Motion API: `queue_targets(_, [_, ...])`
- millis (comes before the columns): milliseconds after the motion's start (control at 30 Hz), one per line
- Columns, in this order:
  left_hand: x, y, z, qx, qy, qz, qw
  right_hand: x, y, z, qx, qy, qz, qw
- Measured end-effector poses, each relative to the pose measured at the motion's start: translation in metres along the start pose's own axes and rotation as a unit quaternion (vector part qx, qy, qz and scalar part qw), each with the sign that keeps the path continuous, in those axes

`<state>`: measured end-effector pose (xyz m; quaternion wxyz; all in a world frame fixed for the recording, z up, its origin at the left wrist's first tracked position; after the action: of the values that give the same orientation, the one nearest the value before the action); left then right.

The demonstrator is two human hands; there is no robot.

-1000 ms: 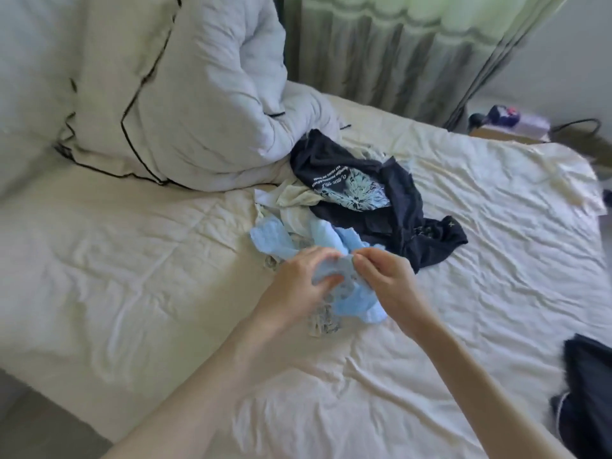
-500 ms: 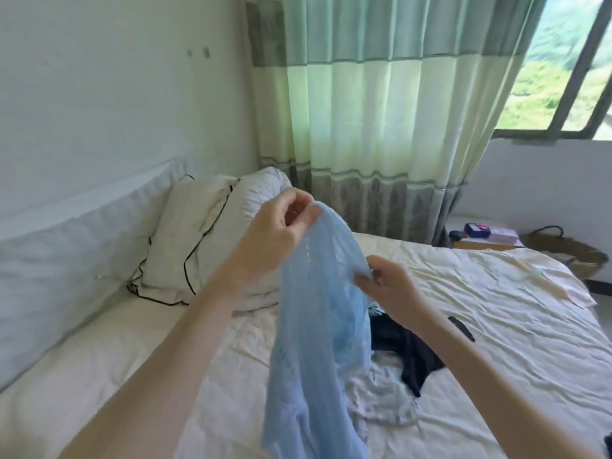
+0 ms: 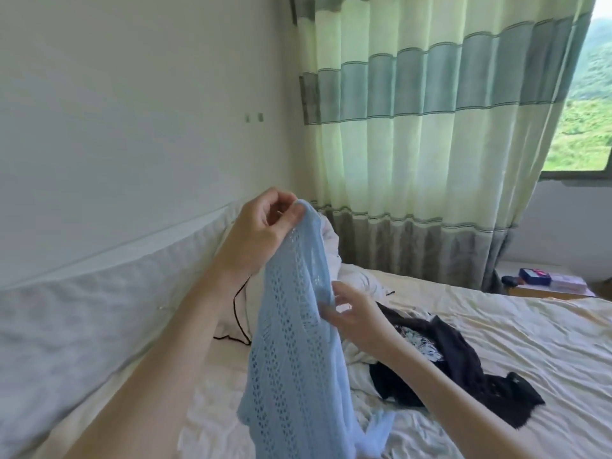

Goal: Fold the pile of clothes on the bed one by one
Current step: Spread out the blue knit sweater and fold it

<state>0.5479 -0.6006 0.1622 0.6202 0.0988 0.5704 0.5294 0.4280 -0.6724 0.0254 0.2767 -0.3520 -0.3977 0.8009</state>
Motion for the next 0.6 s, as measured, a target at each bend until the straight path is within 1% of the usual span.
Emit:
queue_targets(67, [0.000, 0.002, 0.011, -0.008, 0.009, -0.006, 1.000, -0.015, -0.003, -0.006, 0.063, 0.039, 0.011, 0.997])
queue_targets(133, [0.000, 0.005, 0.029, 0.000, 0.038, -0.011, 0.999, -0.027, 0.006, -0.010, 0.098, 0.056, 0.001, 0.994])
queue_targets(267, [0.000, 0.001, 0.082, 0.044, 0.139, 0.001, 0.989, -0.042, 0.036, 0.002, 0.139, 0.065, -0.039, 0.987])
queue_targets(367, [0.002, -0.008, 0.124, 0.031, 0.214, -0.003, 0.976, -0.052, 0.050, 0.034, 0.110, 0.094, -0.081, 0.986])
queue_targets(433, [0.006, -0.020, 0.145, 0.007, 0.252, -0.002, 0.968, -0.054, 0.049, 0.055, 0.046, 0.106, -0.098, 0.988])
queue_targets(500, [0.010, -0.037, 0.158, -0.041, 0.268, 0.009, 0.963, -0.055, 0.040, 0.069, 0.014, 0.109, -0.089, 0.990])
queue_targets(600, [0.019, -0.060, 0.169, -0.109, 0.261, 0.020, 0.959, -0.057, 0.024, 0.082, 0.001, 0.084, -0.074, 0.994])
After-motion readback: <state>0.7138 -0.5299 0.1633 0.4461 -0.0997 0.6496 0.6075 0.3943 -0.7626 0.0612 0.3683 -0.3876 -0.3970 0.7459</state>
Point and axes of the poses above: each hand's wrist, its own x-axis away from the middle knuckle, its own z-axis out of the back of the hand, y = z × x, the point moved 6 cm from there along -x, towards the middle knuckle, and after that the axes turned 1 degree about -z, right-handed, at the moved point
